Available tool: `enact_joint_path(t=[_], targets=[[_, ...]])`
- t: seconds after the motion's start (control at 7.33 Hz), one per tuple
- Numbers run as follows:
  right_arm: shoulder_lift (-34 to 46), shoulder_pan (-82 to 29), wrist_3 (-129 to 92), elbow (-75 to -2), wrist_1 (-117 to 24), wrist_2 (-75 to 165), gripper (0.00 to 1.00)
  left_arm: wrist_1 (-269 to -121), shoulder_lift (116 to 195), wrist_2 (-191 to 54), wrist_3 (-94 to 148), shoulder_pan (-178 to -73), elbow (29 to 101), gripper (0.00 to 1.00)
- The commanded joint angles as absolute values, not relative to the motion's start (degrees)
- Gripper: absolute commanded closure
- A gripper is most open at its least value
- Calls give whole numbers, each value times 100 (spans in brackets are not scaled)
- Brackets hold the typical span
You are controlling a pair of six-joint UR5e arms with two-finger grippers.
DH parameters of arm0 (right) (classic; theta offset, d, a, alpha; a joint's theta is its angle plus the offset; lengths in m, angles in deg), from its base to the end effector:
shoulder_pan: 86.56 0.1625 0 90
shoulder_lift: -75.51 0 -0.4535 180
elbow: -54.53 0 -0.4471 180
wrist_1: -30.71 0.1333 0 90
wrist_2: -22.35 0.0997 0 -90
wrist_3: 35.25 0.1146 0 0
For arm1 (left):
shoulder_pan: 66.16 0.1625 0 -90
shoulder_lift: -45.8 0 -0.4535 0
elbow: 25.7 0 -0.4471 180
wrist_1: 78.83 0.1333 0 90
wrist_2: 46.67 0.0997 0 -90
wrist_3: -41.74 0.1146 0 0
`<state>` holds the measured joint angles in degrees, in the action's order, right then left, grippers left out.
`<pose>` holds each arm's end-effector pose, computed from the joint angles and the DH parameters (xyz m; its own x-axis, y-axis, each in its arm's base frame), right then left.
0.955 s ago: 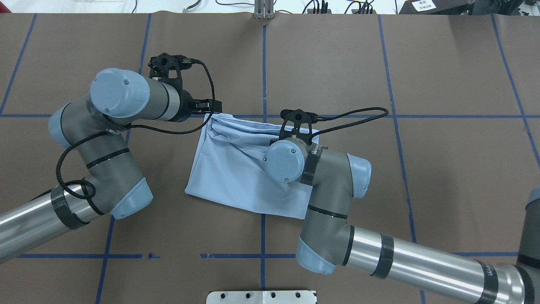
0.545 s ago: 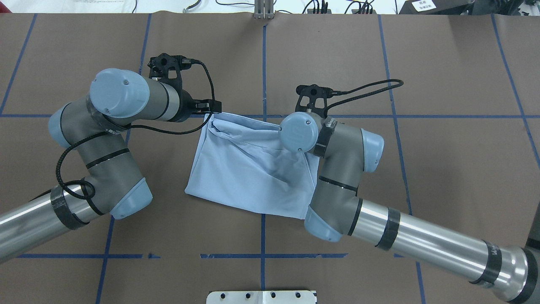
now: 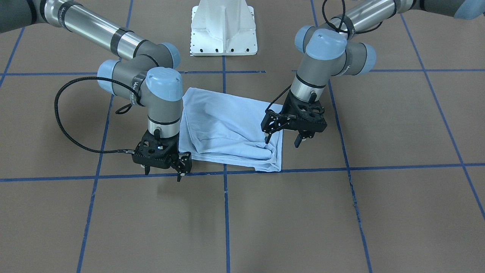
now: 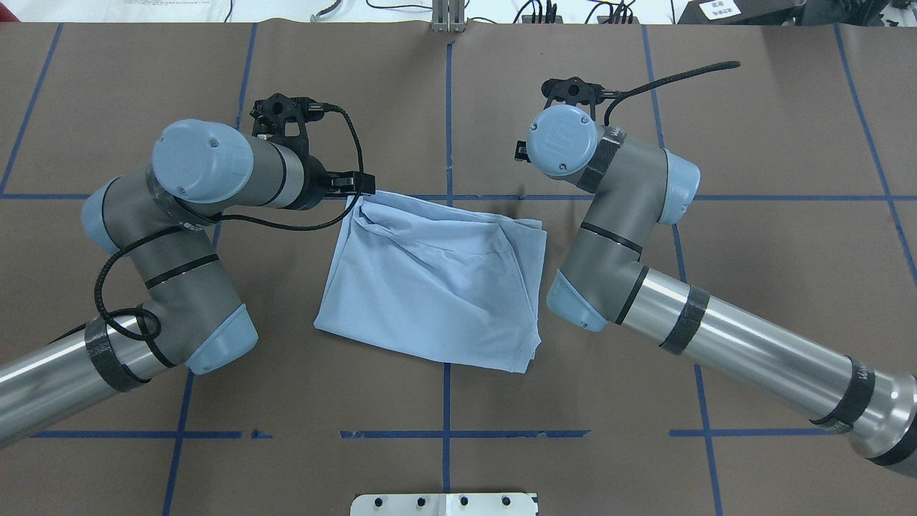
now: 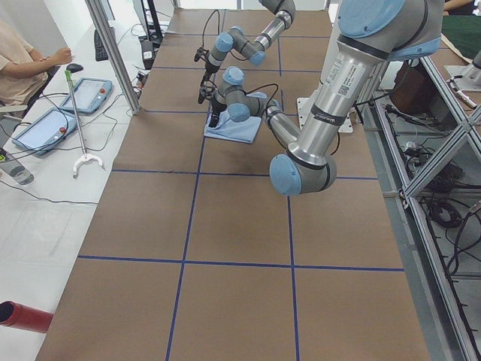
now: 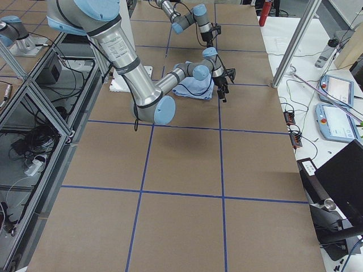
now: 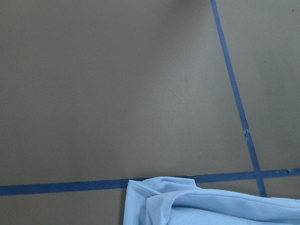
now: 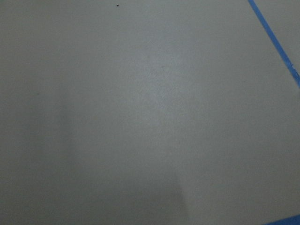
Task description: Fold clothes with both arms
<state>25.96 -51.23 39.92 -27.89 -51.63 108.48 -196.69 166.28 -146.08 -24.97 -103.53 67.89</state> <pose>-0.5873 -0.5892 0.2871 0.7563 0.2230 0.6151 -0.4336 0.8748 0.2159 0.5242 -0.5445 0.2681 0.5349 0.0823 -0.8409 0.2968 0.9135 0.2782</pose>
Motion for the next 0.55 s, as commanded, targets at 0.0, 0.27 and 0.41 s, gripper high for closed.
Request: enact_joint_path(t=[0.0, 0.27, 0.41], targets=[[2568, -5360, 3989, -3343, -5603, 10804, 0, -19669, 16630, -14582, -2506, -10316, 6660, 0], [2559, -5351, 3919, -3416, -5604, 10962, 0, -19643, 16691, -14476, -2497, -10072, 6369, 0], [2541, -5351, 3919, -3416, -5604, 10963, 0, -19643, 16674, -14215, -2454, -9904, 6360, 0]])
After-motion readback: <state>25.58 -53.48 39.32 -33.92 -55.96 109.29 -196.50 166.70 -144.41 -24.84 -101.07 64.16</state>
